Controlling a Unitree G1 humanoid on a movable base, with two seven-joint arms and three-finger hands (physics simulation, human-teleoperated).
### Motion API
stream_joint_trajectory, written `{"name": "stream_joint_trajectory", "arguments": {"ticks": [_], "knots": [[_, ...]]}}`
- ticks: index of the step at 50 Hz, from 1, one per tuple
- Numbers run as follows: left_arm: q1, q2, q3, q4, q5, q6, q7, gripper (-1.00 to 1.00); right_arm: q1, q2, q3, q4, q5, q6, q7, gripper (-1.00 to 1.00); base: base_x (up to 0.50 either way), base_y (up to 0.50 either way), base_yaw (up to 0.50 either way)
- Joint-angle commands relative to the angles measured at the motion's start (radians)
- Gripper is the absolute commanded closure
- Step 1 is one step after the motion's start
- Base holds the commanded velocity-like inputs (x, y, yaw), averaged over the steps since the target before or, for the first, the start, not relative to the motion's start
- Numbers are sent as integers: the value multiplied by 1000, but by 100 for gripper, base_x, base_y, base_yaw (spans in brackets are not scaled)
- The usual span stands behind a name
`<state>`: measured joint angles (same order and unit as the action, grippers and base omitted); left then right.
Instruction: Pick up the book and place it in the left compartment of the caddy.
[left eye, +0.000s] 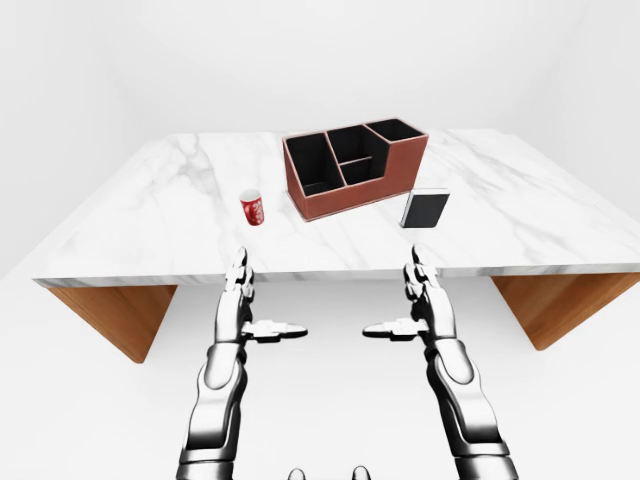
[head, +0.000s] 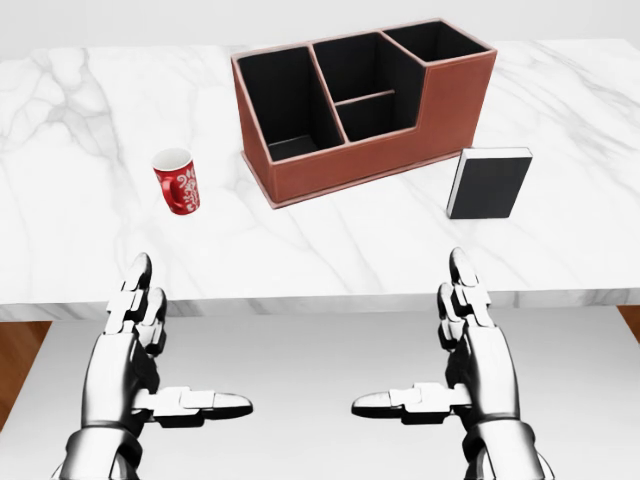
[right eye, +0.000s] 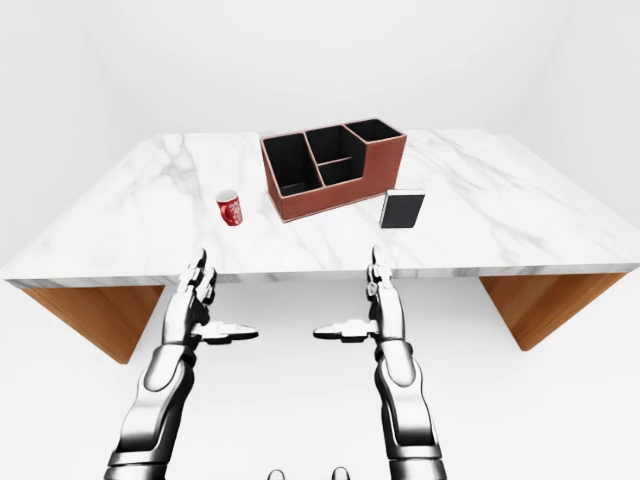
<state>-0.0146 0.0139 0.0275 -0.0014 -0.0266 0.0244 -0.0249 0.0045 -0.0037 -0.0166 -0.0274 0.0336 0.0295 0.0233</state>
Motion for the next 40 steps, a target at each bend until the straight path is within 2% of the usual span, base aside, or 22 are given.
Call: {"name": "stream_joint_trajectory", "arguments": {"ticks": [1,17,40], "knots": [[-36,31,63,-25,-89,63,-61,-100,0,-8,-21,-55,41,58,15,-100,0,0,0],[-20,31,53,-43,-77,63,-85,-100,15,-12,-14,-85,38,58,46,-100,0,0,0],[-17,31,48,-36,-64,63,-115,-100,-4,-16,-27,-70,40,58,55,-100,49,0,0]]}}
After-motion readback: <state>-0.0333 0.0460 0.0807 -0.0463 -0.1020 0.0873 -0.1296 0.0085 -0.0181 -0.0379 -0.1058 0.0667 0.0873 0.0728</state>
